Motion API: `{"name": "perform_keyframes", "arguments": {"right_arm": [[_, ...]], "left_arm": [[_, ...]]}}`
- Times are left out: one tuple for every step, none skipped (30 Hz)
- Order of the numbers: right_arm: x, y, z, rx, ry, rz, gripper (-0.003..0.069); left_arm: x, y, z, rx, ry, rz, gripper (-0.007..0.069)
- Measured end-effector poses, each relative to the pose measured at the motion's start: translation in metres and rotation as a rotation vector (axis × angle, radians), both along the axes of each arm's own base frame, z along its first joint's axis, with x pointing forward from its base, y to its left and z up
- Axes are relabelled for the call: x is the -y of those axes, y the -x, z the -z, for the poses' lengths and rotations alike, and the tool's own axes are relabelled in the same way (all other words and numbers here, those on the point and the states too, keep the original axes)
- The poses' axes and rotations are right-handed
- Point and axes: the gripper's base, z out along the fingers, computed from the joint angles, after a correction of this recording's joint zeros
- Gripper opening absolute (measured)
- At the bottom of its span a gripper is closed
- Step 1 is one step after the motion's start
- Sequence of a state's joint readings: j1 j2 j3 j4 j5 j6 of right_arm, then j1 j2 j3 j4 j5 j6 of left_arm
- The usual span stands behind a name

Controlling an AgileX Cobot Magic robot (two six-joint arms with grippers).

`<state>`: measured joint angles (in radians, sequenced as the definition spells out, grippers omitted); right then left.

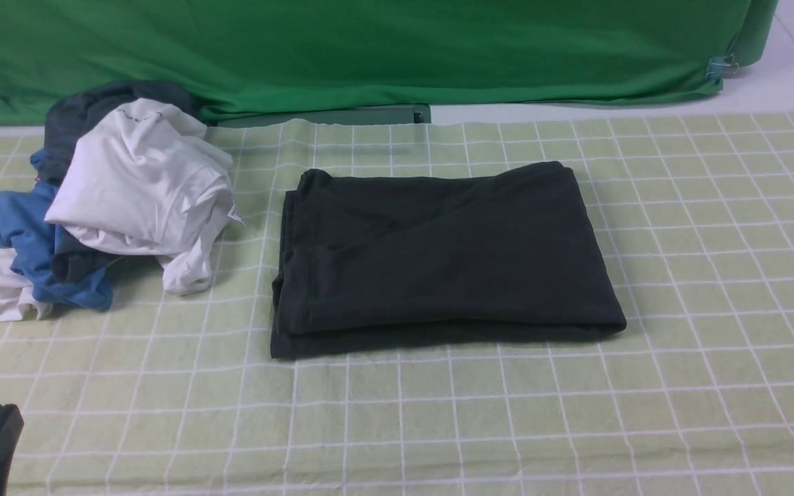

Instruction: Fold a long-sleeved shirt over a green coffee tablecloth.

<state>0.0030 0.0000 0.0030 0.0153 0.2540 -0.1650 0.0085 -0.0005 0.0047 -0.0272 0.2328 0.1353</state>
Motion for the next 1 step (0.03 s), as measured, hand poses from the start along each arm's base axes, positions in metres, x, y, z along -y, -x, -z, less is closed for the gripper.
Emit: {"name": "perform_keyframes", "arguments": {"right_arm": [[0.0000, 0.0000, 0.0000, 0.000, 0.000, 0.000, 0.0238]], "left_arm": [[0.0000, 0.0000, 0.0000, 0.000, 0.000, 0.000, 0.0016]]}}
